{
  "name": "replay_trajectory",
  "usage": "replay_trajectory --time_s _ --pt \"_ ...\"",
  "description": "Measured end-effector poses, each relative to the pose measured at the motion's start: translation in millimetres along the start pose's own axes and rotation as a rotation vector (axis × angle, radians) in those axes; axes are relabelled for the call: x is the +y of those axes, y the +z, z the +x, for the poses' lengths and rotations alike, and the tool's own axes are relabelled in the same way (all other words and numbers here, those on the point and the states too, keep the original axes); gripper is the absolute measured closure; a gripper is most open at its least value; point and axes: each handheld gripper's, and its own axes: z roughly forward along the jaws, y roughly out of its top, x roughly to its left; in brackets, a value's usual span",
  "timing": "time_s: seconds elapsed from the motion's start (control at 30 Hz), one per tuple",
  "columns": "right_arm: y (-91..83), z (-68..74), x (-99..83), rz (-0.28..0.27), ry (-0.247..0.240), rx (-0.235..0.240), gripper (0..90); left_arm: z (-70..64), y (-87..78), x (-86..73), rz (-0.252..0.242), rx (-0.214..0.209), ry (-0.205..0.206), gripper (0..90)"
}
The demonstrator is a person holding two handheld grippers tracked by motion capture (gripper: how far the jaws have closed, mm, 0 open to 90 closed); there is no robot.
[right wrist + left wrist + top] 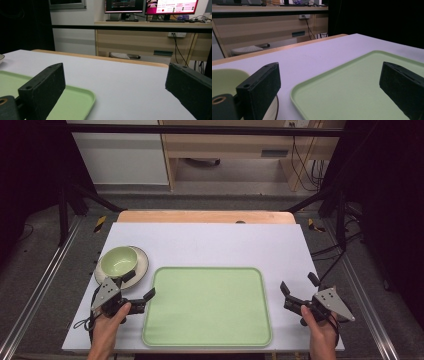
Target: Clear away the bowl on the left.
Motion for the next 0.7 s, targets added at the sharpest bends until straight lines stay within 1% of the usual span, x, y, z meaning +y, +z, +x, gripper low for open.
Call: replay_trajectory --time_s 0.03,0.07,0.13,0.17,0.2,0.27,0.3,0.37,0.4,0.43,0.47,0.5,0.53,0.57,0.6,0.63,0.67,0.7 --pt "1.3 1.5 -0.1 0.004 -0.002 0.004 3.0 0.0 0.0 0.0 0.0 0.0 0.0 3.7" --pt "3.1 2.8 -0.2 0.004 -0.004 0.013 2.9 0.6 -1.1 -0.2 0.008 0.009 0.003 3.7" --pt "3.8 3.6 -0.1 0.009 -0.002 0.016 2.9 1.1 -1.3 -0.7 0.01 0.012 -0.005 3.6" --pt "5.6 3.5 -0.4 0.009 0.0 0.019 2.9 2.0 -1.2 -1.4 0.018 0.013 -0.017 3.6" --pt "10.3 1.2 -2.1 0.008 0.011 0.027 2.9 2.4 -1.0 -2.5 0.028 0.018 -0.024 3.7" --pt "13.6 -0.9 -2.7 0.006 0.021 0.025 2.9 1.7 -1.6 -3.1 0.044 0.025 -0.013 3.7" --pt "13.6 -0.9 -2.7 0.006 0.021 0.025 2.9 1.7 -1.6 -3.1 0.044 0.025 -0.013 3.7" --pt "16.1 -2.1 -1.7 -0.006 0.05 0.019 3.0 0.0 -4.2 -2.0 0.054 0.034 -0.014 3.6" --pt "16.4 -1.9 -1.7 -0.01 0.048 0.022 3.0 0.0 -4.2 -2.0 0.054 0.034 -0.014 3.7" --pt "16.4 -1.9 -1.7 -0.01 0.048 0.022 3.0 -1.2 -4.6 0.0 0.055 0.043 -0.008 3.7" --pt "16.1 -1.3 -1.3 -0.011 0.044 0.023 3.0 -2.4 -4.7 4.1 0.052 0.044 0.0 3.6" --pt "15.7 -1.2 -0.9 -0.01 0.04 0.022 3.0 -2.4 -4.7 4.1 0.052 0.044 0.0 3.5" --pt "15.4 -0.4 -0.1 -0.009 0.039 0.021 2.9 -3.8 -5.6 9.3 0.057 0.057 0.022 3.6" --pt "15.4 0.3 0.3 -0.009 0.04 0.018 2.9 -3.8 -5.6 9.3 0.057 0.057 0.022 3.7" --pt "15.9 1.8 0.4 -0.006 0.042 0.017 2.9 -5.7 -7.2 14.8 0.067 0.064 0.035 4.2" --pt "15.9 1.8 0.4 -0.006 0.042 0.017 2.9 -5.7 -7.2 14.8 0.067 0.064 0.035 4.5" --pt "16.5 4.1 0.3 0.0 0.027 0.021 2.9 -7.0 -7.8 21.5 0.088 0.079 0.038 5.3" --pt "16.3 4.9 0.4 0.0 0.025 0.022 2.9 -7.0 -7.4 25.1 0.086 0.078 0.036 5.6"
